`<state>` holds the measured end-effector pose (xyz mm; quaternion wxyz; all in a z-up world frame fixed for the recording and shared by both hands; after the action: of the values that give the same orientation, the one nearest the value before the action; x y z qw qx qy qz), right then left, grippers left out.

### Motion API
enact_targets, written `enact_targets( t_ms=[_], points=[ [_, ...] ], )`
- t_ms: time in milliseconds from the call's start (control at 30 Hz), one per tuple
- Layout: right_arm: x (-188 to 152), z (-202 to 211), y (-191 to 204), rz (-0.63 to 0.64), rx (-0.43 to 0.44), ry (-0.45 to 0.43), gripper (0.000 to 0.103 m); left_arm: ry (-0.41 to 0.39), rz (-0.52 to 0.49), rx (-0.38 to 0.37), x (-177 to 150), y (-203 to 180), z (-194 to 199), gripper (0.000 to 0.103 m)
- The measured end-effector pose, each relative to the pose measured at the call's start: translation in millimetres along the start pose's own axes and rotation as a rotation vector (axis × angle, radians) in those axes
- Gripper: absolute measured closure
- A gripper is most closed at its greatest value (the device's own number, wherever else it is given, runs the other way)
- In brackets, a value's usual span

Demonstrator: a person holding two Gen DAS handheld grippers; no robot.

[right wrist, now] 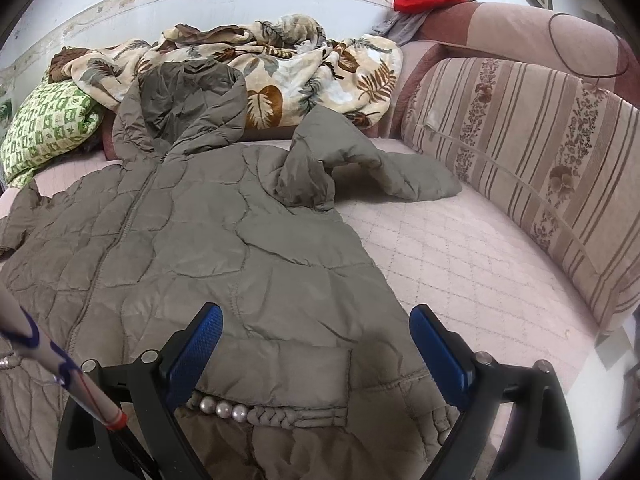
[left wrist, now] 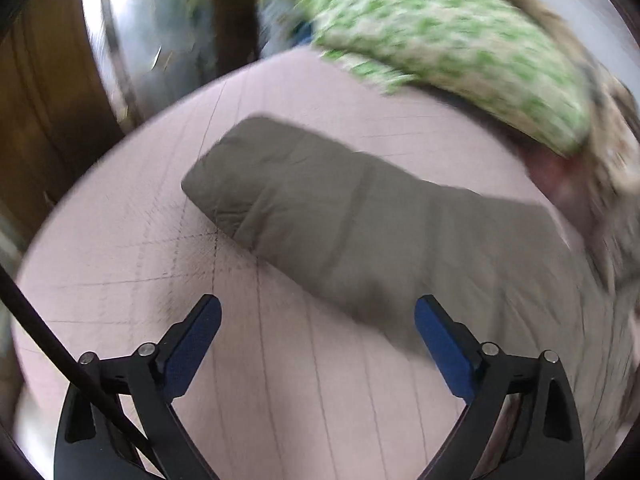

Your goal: Fold large clothes

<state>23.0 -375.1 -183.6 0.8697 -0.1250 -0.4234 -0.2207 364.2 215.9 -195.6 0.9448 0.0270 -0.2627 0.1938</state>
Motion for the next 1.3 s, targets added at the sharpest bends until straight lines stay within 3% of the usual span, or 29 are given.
enact_targets(
  t_ms=[200, 300, 333, 367, 433, 533, 667, 800, 967, 1067, 1167, 1233, 1300],
  points=[
    [-1, -6, 5, 0.034, -0.025, -0.005, 0.006, 0.073, 0.185, -0.083, 28, 18, -57, 0.012],
    [-5, -15, 11, 0.066, -0.036, 0.015, 0.006, 0.047, 0.228, -0.043, 39, 17, -65, 0.016],
    [-7, -19, 13, 0.077, -0.039, 0.029, 0.006, 0.045, 0.226, -0.002, 43, 16, -66, 0.036],
    [-8, -22, 14, 0.083, -0.043, 0.036, 0.006, 0.044, 0.216, 0.039, 46, 14, -67, 0.050],
    [-9, -26, 16, 0.097, -0.055, 0.044, 0.006, 0.073, 0.181, 0.063, 51, 7, -64, 0.080],
    [-10, -27, 19, 0.113, -0.064, 0.040, 0.006, 0.051, 0.153, 0.042, 61, -2, -41, 0.088],
    [-9, -23, 21, 0.129, -0.070, 0.025, 0.007, -0.027, 0.085, -0.068, 70, -38, 22, 0.089],
    [-6, -11, 23, 0.125, -0.046, -0.017, 0.008, -0.092, -0.080, -0.245, 51, -114, 103, 0.092],
    [3, 5, 23, 0.094, -0.013, -0.071, 0.008, -0.091, -0.279, -0.507, -19, -236, 189, 0.093],
    [7, 13, 17, 0.051, 0.000, -0.092, 0.008, -0.057, -0.401, -0.605, -76, -302, 217, 0.092],
    [11, 17, 7, 0.010, 0.005, -0.104, 0.008, -0.027, -0.489, -0.623, -123, -341, 229, 0.080],
    [11, 18, 0, -0.007, -0.001, -0.103, 0.008, -0.007, -0.532, -0.641, -150, -353, 239, 0.055],
    [12, 18, -6, -0.032, 0.013, -0.098, 0.008, -0.019, -0.539, -0.647, -166, -352, 248, 0.048]
  ],
)
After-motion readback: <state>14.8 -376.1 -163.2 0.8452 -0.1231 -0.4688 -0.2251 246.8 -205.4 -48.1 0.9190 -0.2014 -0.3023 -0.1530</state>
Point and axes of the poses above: each gripper's, at about its wrist camera, not at the fingertips, and z roughly against the way its jaws point, y to its left, x to its top, the point moved 6 cm from there along -z, roughly the way its jaws point, and after that the axes turned 6 degrees about x, right-handed, at the moved point
